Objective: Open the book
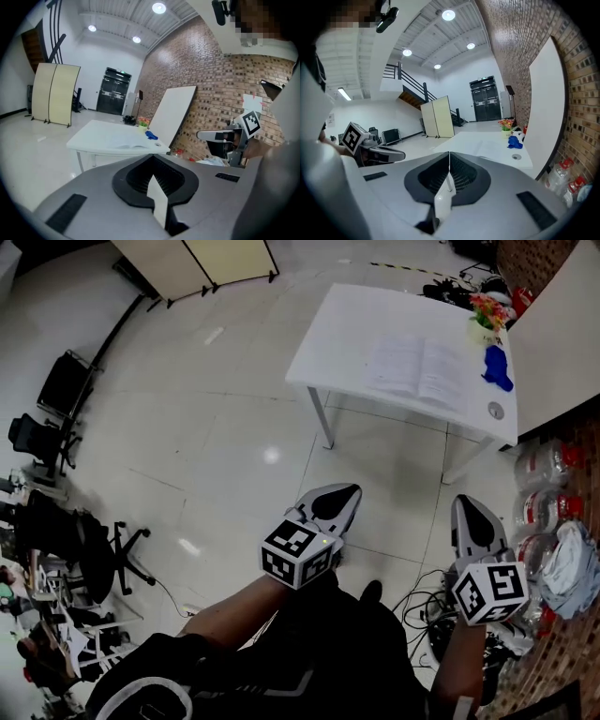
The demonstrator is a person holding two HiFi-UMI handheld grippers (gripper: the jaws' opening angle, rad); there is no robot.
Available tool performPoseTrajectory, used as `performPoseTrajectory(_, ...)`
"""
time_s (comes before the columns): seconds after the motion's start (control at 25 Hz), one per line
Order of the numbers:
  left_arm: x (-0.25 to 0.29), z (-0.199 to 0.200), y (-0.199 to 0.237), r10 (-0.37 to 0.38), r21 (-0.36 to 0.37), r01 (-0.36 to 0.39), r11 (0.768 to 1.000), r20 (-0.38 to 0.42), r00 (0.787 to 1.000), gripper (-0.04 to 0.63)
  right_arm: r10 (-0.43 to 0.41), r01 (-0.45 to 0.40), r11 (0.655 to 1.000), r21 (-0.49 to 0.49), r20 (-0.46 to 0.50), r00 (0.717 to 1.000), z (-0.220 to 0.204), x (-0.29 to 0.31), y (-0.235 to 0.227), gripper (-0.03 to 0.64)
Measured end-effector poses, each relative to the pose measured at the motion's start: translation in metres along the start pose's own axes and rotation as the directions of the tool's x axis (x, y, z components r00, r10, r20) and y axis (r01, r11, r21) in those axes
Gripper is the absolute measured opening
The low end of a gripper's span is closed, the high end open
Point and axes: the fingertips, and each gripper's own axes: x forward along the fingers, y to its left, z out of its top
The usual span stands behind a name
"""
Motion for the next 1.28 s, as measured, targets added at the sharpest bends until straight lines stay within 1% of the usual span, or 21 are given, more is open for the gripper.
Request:
performPoseTrajectory(0.08, -0.017, -0.019, -0.026, 0.016, -0.021, -0.017, 1.0, -0.02, 1.0, 0.002, 0.004, -0.004, 1.0, 0.014, -0.001, 1.0, -0.013, -0.031, 0.0, 0.003)
performPoseTrajectory(0.16, -0.037, -0.029, -0.042, 0.033, -0.013, -0.033, 0.999, -0.027, 0.999, 0.002, 0.023, -0.023, 1.0, 0.015, 0.009, 1.0, -0.018, -0.052, 0.009, 0.003)
performPoseTrajectory(0.28, -0.072, -0.038, -0.049, 0.058, -0.01, -0.058, 0.998, -0.021, 0.998, 0.002, 0.05, -0.051, 0.999, 0.0, 0.022, 0.998, -0.022, -0.069, 0.036, 0.003)
performPoseTrajectory(0.36, -0.096, -0.047, -0.053, 0.056, -0.019, -0.056, 0.998, -0.019, 0.998, 0.002, 0.056, -0.056, 0.998, 0.003, 0.036, 0.998, -0.026, -0.079, 0.057, 0.003)
performPoseTrajectory(0.52, -0.143, -0.064, -0.068, 0.03, 0.013, -0.03, 0.999, 0.02, 0.999, 0.002, 0.059, -0.058, 0.998, -0.013, 0.036, 0.998, -0.046, -0.105, 0.108, 0.003)
performPoseTrajectory(0.64, -0.188, -0.087, -0.073, 0.005, 0.005, -0.006, 1.0, 0.054, 0.999, 0.002, 0.041, -0.04, 0.999, -0.029, 0.029, 0.999, -0.065, -0.128, 0.152, 0.003)
performPoseTrajectory(0.76, -0.24, -0.111, -0.065, -0.016, -0.007, 0.016, 1.0, 0.056, 0.998, 0.002, 0.011, -0.01, 1.0, -0.025, 0.03, 0.999, -0.082, -0.148, 0.205, 0.003)
performPoseTrajectory(0.88, -0.29, -0.131, -0.063, -0.041, -0.027, 0.043, 0.999, 0.05, 0.998, 0.002, -0.019, 0.018, 1.0, 0.015, 0.004, 1.0, -0.101, -0.172, 0.251, 0.003)
performPoseTrajectory(0.96, -0.317, -0.144, -0.061, -0.054, -0.039, 0.055, 0.998, 0.038, 0.998, 0.002, -0.032, 0.032, 0.999, 0.021, -0.01, 0.999, -0.111, -0.188, 0.276, 0.003)
performPoseTrajectory(1.08, -0.338, -0.15, -0.067, -0.076, -0.035, 0.078, 0.996, 0.038, 0.996, 0.002, -0.051, 0.051, 0.999, 0.008, -0.008, 0.999, -0.113, -0.21, 0.297, 0.003)
performPoseTrajectory(1.28, -0.347, -0.144, -0.098, -0.105, -0.007, 0.106, 0.994, 0.068, 0.992, 0.002, -0.063, 0.063, 0.998, 0.013, 0.021, 0.998, -0.107, -0.244, 0.303, 0.003)
